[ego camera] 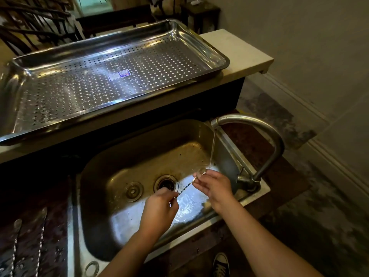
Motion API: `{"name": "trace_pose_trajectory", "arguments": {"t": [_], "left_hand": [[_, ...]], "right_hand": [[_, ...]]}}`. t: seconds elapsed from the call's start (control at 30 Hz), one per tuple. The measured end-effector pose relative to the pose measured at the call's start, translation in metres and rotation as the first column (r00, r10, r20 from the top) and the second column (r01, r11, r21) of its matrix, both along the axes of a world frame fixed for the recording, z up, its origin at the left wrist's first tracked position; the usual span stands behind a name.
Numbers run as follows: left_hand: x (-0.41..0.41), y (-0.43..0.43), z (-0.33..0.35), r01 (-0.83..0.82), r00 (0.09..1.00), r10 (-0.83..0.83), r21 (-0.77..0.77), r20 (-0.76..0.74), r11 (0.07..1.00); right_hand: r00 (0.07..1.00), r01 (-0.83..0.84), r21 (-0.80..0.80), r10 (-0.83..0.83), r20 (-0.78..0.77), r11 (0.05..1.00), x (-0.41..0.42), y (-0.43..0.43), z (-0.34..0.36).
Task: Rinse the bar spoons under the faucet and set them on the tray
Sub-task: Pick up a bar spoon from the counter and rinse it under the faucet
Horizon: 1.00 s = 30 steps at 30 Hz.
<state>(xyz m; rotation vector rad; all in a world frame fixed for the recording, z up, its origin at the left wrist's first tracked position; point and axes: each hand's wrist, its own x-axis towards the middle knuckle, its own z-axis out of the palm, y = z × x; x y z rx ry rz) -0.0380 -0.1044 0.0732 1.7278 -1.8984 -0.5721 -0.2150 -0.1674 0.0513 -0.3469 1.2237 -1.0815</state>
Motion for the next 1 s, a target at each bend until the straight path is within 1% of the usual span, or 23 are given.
{"name": "trace_pose_trajectory", "arguments": {"t": [0.17, 0.3, 0.43, 0.6, 0.8, 1.0], "left_hand": [[-0.005, -0.005, -0.001, 0.011, 1.000, -0.011, 0.007, 0.007, 1.000], [-0.008, -0.012, 0.000, -0.007, 1.000, 0.007, 0.021, -0.015, 1.000], [-0.010, -0.017, -0.001, -0.019, 0.999, 0.020, 0.020, -0.050, 1.000], [-0.015, -0.022, -0.004, -0.046, 0.997, 0.047, 0.026, -0.059, 0.999], [-0.021, -0.028, -0.003, -0.034, 0.998, 0.035, 0.024, -0.048, 0.999], [-0.019, -0.029, -0.005, -0.025, 0.999, 0.026, 0.033, -0.044, 0.999]], "right_hand": [[0.995, 0.073, 0.028, -0.075, 0.059, 0.997, -0.007, -0.009, 0.001], [0.998, 0.049, -0.023, -0.048, 0.028, 0.999, -0.009, -0.010, -0.004], [0.995, 0.088, -0.004, -0.088, 0.044, 0.996, -0.010, -0.015, -0.006], [0.998, 0.049, -0.032, -0.048, 0.040, 0.998, -0.012, -0.021, -0.007], [0.993, 0.116, -0.002, -0.116, 0.038, 0.993, -0.012, -0.027, -0.010], [0.994, 0.107, 0.004, -0.106, -0.011, 0.994, -0.013, -0.027, -0.009]]}}
